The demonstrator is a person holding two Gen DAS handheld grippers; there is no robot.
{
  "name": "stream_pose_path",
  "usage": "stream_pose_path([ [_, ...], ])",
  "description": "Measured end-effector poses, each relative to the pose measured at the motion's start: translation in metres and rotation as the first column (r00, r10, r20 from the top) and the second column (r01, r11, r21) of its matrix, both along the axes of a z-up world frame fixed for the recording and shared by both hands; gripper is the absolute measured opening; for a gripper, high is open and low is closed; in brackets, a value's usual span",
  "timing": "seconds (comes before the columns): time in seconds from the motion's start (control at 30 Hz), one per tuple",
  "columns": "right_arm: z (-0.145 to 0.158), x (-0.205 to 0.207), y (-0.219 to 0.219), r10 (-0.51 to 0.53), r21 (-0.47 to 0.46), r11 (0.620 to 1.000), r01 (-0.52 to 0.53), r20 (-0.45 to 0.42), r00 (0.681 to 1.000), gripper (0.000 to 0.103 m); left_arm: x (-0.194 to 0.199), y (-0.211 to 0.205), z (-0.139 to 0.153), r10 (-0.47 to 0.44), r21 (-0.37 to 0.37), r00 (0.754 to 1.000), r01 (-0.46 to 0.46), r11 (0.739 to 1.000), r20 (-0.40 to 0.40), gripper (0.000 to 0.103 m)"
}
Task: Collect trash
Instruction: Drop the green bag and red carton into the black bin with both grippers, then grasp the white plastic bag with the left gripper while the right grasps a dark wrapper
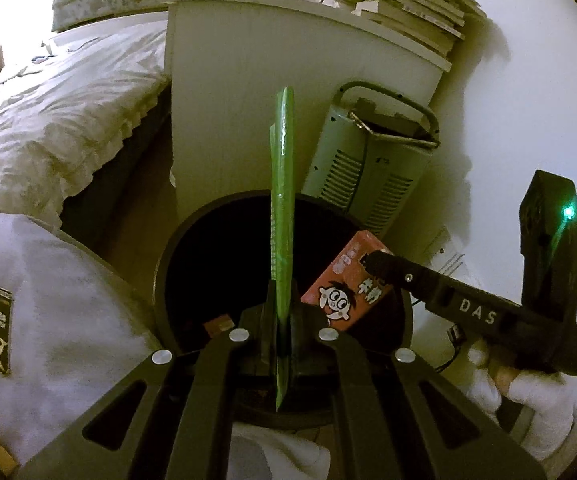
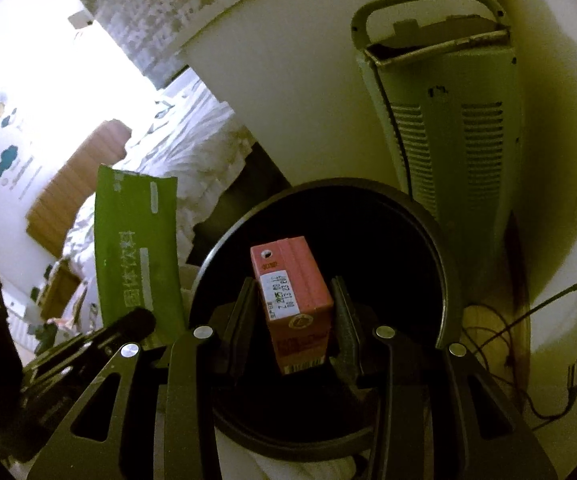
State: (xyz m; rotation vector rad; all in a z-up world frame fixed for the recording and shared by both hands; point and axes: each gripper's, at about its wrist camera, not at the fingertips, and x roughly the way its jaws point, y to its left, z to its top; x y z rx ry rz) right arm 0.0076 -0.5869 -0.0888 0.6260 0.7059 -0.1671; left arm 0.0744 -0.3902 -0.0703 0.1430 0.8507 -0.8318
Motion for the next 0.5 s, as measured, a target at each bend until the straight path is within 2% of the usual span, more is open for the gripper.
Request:
stream_pose_path([
  [0.03,-0.001,0.001,0.001,0.005,0.006,1.000,-0.005,-0.002,1.000,0.042,0.000,-0.001,0.001,0.003,0.004,1.000,-0.003,1.000,0.001,0.007],
  [0.07,-0.001,0.001,0.002,0.004,0.006,1.000,-0.004,-0.005,1.000,0.055,-0.001,-0.001,0.002,0.004,0.006,1.000,-0.004,1.000,0.002,0.008],
  [0.13,0.002,-0.001,0.003,0.001,0.012,1.000,-0.001,0.012,1.000,0.065,-0.003,-0.001,0.005,0.003,0.011,1.000,-0.003,1.000,0.012,0.008],
  [0.2,0.005,-0.002,0.005,0.009,0.005,1.000,-0.009,0.019,1.000,0.065,-0.005,0.001,0.008,0.006,0.016,1.000,-0.006,1.000,0.025,0.012],
  [0.27,0.009,-0.003,0.008,0.014,-0.008,1.000,-0.013,0.026,1.000,0.065,-0.008,0.004,0.012,0.013,0.011,0.999,-0.013,1.000,0.038,0.029],
  [0.3,0.012,-0.003,0.011,0.017,-0.007,1.000,-0.017,0.036,0.999,0.065,-0.010,0.007,0.016,0.022,0.004,0.998,-0.023,1.000,0.053,0.046],
  [0.33,0.014,-0.004,0.012,0.020,-0.008,1.000,-0.020,0.044,0.999,0.065,-0.011,0.010,0.020,0.031,-0.004,0.997,-0.030,1.000,0.068,0.057],
  [0.5,0.027,-0.001,0.019,0.043,-0.020,0.999,-0.042,0.067,0.997,0.065,-0.018,0.025,0.041,0.056,-0.036,0.991,-0.052,0.998,0.119,0.061],
])
